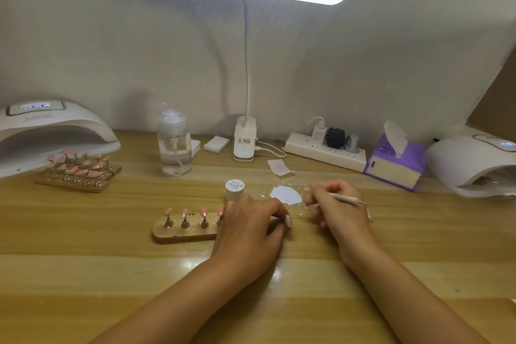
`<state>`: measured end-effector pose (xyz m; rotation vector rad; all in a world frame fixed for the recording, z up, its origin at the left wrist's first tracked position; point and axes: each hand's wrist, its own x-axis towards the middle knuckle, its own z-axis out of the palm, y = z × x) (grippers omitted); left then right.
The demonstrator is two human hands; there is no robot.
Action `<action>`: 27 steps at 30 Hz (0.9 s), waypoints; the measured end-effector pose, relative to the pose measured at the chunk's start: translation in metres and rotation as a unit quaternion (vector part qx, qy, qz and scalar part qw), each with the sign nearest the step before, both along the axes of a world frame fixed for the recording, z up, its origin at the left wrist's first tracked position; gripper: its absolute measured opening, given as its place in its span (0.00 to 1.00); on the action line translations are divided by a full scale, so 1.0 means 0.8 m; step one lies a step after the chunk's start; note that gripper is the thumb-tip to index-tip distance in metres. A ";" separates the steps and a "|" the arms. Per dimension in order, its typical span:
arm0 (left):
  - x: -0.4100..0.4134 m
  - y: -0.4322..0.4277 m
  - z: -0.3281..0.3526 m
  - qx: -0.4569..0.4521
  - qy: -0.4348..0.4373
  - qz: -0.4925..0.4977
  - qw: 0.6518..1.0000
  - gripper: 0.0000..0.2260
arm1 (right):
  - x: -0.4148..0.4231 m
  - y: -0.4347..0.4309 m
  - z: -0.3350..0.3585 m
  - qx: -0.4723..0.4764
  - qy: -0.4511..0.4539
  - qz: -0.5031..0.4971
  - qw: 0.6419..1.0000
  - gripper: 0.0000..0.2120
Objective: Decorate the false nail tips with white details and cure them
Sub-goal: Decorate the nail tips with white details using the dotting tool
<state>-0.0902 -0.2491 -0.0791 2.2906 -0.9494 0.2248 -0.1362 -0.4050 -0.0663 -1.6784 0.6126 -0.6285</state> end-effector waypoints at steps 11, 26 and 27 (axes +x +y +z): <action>0.000 0.001 -0.001 -0.002 0.008 0.002 1.000 0.05 | -0.035 0.027 0.009 0.077 -0.066 0.058 0.993 0.11; 0.005 0.000 -0.005 0.001 0.007 -0.002 1.000 0.07 | -0.034 0.031 0.009 0.028 -0.028 0.075 0.996 0.11; 0.005 0.000 -0.005 -0.001 0.008 -0.004 1.000 0.07 | -0.034 0.031 0.009 0.027 -0.028 0.076 0.996 0.11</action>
